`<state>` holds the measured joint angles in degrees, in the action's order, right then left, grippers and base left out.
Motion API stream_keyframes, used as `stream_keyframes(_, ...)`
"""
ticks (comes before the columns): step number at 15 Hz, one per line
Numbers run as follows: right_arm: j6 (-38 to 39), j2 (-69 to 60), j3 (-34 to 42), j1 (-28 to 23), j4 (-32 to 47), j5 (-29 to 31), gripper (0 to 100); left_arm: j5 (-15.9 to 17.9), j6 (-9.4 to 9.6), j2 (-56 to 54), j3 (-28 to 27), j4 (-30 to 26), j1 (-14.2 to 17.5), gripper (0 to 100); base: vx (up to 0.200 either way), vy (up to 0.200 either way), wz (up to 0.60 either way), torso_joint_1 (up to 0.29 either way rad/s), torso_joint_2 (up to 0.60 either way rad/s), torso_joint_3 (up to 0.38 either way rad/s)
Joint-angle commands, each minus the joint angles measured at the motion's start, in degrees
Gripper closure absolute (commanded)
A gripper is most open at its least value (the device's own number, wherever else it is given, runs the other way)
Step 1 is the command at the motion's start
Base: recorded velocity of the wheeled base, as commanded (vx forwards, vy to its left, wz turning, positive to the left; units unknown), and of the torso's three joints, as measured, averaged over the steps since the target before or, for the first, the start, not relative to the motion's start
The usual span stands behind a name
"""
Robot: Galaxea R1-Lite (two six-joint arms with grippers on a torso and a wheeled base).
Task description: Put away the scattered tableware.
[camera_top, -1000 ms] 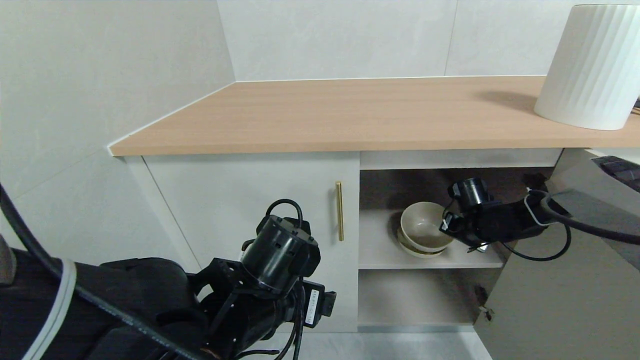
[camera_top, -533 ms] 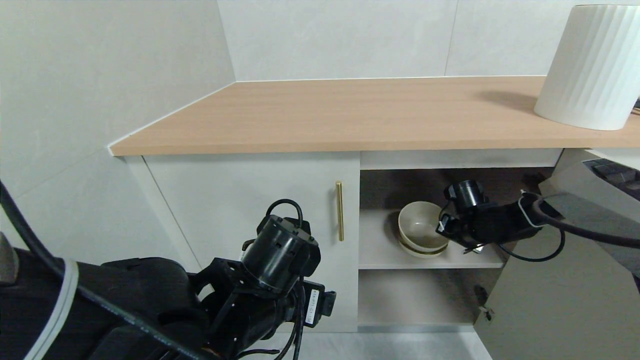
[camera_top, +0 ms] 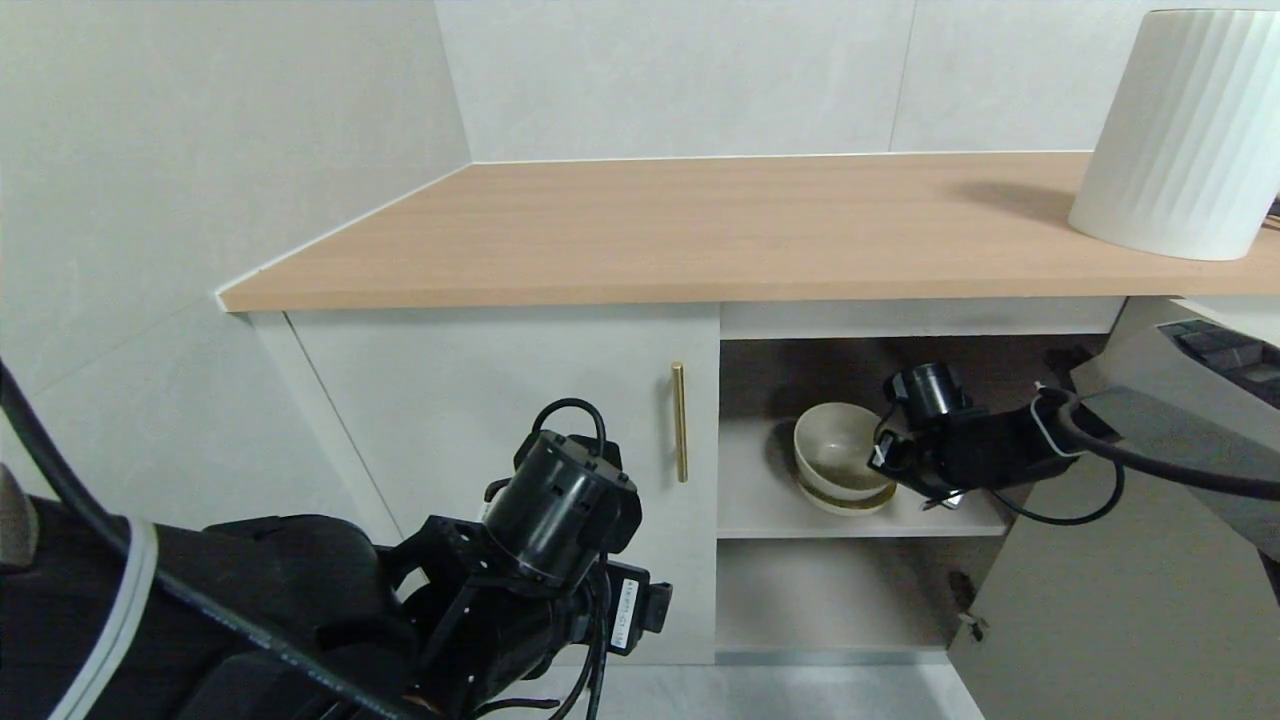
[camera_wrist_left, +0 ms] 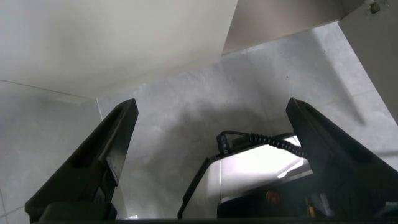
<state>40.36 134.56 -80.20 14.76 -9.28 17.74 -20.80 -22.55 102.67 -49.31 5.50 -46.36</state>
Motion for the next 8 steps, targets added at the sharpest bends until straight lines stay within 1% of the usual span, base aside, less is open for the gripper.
stream_keyframes(1,0.0,-0.4,0.2,0.0,0.0,0.0,0,0.0,-0.04,0.1,0.0,0.0,0.0,0,0.0,0.0,0.0,0.0,0.0,0.0)
stream_keyframes(7,0.0,-2.4,1.6,0.1,0.4,-0.1,0,0.0,-0.04,0.0,0.0,0.0,0.0,0,0.0,0.0,0.0,0.0,0.0,0.0)
stream_keyframes(8,-0.1,-4.7,4.0,0.3,0.4,-0.3,0,0.0,-0.65,-0.5,-0.1,0.0,0.4,0,0.0,0.0,0.0,0.0,0.0,0.0)
